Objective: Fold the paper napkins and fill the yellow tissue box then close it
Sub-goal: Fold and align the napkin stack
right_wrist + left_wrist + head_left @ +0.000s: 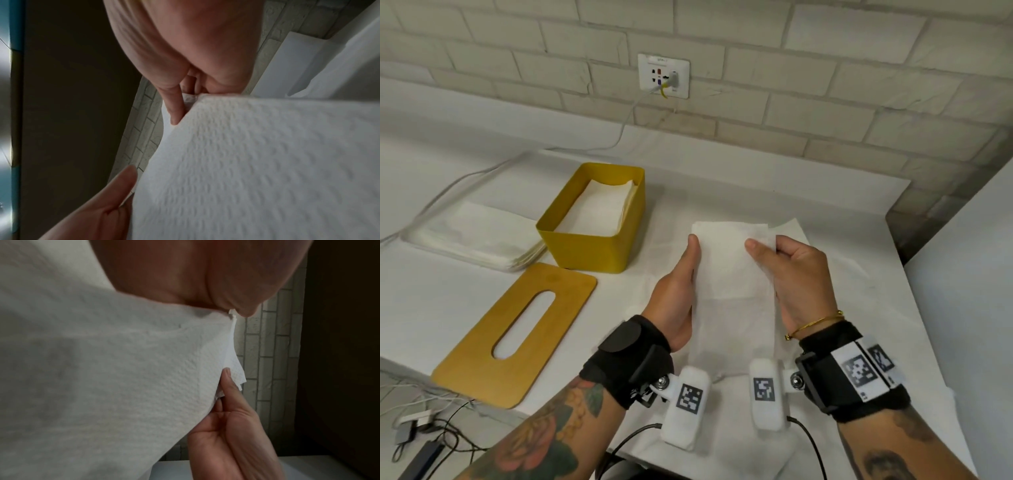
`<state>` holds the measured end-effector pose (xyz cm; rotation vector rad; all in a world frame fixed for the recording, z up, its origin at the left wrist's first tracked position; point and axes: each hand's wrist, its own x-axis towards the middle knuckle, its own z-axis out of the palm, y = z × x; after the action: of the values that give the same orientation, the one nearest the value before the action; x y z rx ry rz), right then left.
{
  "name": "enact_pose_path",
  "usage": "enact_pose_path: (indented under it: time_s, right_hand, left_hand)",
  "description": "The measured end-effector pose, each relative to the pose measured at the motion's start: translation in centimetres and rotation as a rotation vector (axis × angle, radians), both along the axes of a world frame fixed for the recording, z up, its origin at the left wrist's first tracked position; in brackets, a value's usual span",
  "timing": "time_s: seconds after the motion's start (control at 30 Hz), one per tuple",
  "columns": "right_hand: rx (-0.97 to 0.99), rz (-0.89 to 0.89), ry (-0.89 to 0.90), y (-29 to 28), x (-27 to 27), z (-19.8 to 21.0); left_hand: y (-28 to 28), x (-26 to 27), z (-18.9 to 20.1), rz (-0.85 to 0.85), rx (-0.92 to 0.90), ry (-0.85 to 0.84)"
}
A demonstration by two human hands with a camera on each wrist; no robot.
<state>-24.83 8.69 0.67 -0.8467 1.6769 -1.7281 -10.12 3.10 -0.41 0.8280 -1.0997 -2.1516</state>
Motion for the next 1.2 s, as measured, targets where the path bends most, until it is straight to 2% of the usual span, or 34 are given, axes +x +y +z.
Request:
enact_pose_path:
  time_s: [0.27, 0.37, 0.53, 0.6, 0.73, 0.87, 0.93, 1.03, 1.2]
  right_hand:
    - [0.044, 0.030, -0.115, 0.4, -0.7, -0.6]
    - [-0.001, 0.066, -0.120, 0.3, -1.1, -1.0]
    - [-0.090, -0.177, 0.003, 0.4, -4.4, -0.4]
    - [-0.133, -0.210, 0.059, 1.1, -6.1, 0.4]
    - [-0.166, -0.086, 0.100, 2.4, -7.6, 2.9]
    - [-0.168, 0.212, -0.036, 2.9, -6.1, 5.1]
    - [-0.165, 0.282, -0.102, 2.5, -4.6, 5.4]
    - [-0.160, 0.280, -0.179, 1.2, -2.8, 4.4]
    - [-0.036, 0.152, -0.219, -0.4, -1.2, 1.6]
  left_hand:
    - [-0.6, 0.1, -0.3, 0.075, 0.009, 0.001]
    - [-0.9, 0.1, -0.3, 0.091, 0.024, -0.003]
    - [-2.0, 0.5, -0.3, 0.174, 0.022, 0.002]
    - [-2.6, 0.9, -0.1, 0.229, 0.000, 0.006]
    - [-3.3, 1.2, 0.5, 0.257, -0.016, -0.005]
    - [-3.1, 0.7, 0.8, 0.208, -0.019, -0.018]
    - [-2.7, 0.4, 0.8, 0.165, -0.009, -0.020]
    - [-2.0, -0.3, 0.5, 0.086, 0.021, -0.019]
    - [-0.5, -0.9, -0.3, 0.015, 0.005, -0.013]
